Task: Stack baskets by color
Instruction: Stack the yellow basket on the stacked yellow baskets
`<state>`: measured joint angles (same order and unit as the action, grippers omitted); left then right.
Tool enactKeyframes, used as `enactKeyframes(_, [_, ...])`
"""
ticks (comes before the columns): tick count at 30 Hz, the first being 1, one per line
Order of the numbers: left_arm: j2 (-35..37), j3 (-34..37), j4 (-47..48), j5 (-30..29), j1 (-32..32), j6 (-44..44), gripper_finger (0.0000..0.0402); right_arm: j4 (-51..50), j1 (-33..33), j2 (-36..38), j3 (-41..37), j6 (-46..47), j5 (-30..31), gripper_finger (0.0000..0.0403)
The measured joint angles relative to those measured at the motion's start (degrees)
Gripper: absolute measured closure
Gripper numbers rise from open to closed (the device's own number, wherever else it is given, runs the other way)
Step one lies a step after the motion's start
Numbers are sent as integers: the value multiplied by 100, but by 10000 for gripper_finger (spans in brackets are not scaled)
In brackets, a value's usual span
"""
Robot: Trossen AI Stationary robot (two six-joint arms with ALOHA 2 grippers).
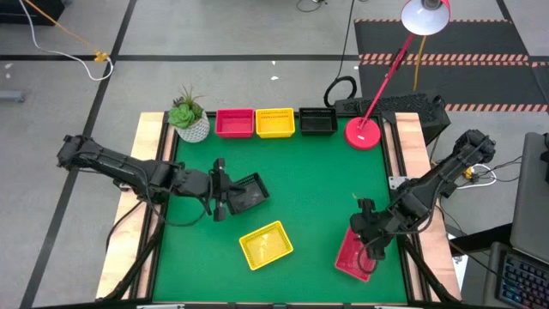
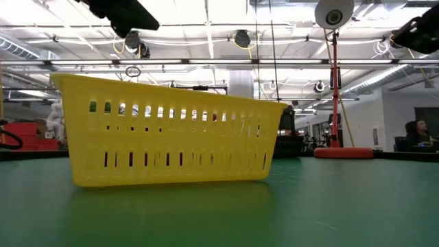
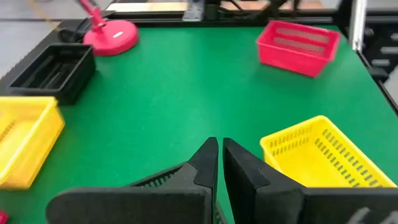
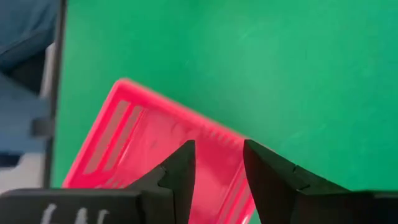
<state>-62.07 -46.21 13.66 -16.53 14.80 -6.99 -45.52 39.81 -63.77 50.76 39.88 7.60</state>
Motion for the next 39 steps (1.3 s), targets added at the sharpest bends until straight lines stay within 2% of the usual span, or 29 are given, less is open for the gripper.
enactKeyframes(5, [-594,-214,122,-21,-2,-178,374,207,183,0,0,-26,971,275])
enactKeyframes(8, [-978,-331,356,-58,134,-467,351,319,246,0,1,-187,1312,275])
enactKeyframes(14, [-1748,-493,434,-307,338,-1002,279,471,243,0,2,-481,1364,275])
enactKeyframes(18, [-2072,-508,455,-145,387,-1423,257,484,243,0,2,-501,1363,275])
enactKeyframes(22, [-2227,-512,206,268,711,-1630,254,483,243,0,2,-501,1361,275])
enactKeyframes(26, [-2318,-526,-188,312,1136,-2046,254,483,243,0,2,-538,1361,275])
enactKeyframes(33, [-2684,-501,-222,-387,1521,-2703,254,505,243,2,2,-729,1488,275])
enactKeyframes(35, [-2881,-525,-502,-398,1532,-2767,254,518,241,2,2,-739,1488,275])
enactKeyframes(39, [-3319,-758,-476,-452,1496,-2783,254,556,241,2,4,-759,1488,275])
